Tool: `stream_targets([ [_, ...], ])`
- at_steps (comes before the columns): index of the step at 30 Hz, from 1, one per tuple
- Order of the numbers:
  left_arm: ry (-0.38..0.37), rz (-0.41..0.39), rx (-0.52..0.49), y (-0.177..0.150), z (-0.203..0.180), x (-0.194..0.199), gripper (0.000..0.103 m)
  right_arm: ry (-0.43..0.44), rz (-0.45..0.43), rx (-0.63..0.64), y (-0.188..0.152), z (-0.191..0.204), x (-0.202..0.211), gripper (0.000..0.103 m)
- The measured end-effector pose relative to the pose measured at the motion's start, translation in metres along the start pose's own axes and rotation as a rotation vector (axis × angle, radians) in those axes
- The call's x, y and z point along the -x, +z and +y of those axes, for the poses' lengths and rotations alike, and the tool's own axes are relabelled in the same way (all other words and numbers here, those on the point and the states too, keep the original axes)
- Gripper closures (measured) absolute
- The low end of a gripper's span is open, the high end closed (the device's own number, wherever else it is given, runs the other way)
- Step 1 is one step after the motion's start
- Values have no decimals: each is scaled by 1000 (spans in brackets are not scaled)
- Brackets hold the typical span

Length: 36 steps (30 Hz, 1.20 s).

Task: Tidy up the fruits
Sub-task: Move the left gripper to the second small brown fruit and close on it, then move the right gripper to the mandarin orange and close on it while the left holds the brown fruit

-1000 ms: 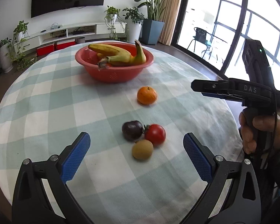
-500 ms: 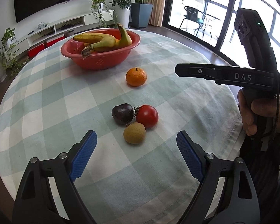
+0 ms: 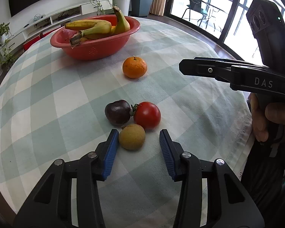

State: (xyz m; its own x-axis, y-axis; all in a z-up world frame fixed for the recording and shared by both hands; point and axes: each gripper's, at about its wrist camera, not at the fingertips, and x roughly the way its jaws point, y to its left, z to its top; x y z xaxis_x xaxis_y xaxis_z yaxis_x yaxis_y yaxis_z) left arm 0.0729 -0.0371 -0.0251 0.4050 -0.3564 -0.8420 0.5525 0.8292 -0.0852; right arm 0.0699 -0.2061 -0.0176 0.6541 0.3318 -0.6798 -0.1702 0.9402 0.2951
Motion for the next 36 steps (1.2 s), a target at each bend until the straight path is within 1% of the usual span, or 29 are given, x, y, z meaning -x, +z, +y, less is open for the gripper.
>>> stream_targets([
  [3, -1, 3, 8, 0, 2, -2, 61, 2, -1, -3, 0, 1, 1, 39],
  [4, 1, 4, 12, -1, 2, -3, 67, 1, 2, 0, 0, 1, 0, 39],
  [5, 3, 3, 17, -1, 3, -3, 70, -1, 5, 4, 0, 2, 0, 39],
  [12, -8, 0, 25, -1, 5, -5, 71, -3, 11, 9, 0, 2, -2, 39],
  [14, -4, -6, 29, -1, 6, -4, 76, -4, 14, 15, 0, 4, -3, 39],
  [26, -38, -33, 85, -10, 13, 3, 76, -16, 22, 40, -2, 7, -6, 39],
  [31, -51, -74, 132, -17, 21, 15, 76, 4, 51, 22, 1, 5, -11, 39],
  [36, -72, -132, 182, -19, 32, 25, 76, 10, 70, 56, 12, 13, -17, 39],
])
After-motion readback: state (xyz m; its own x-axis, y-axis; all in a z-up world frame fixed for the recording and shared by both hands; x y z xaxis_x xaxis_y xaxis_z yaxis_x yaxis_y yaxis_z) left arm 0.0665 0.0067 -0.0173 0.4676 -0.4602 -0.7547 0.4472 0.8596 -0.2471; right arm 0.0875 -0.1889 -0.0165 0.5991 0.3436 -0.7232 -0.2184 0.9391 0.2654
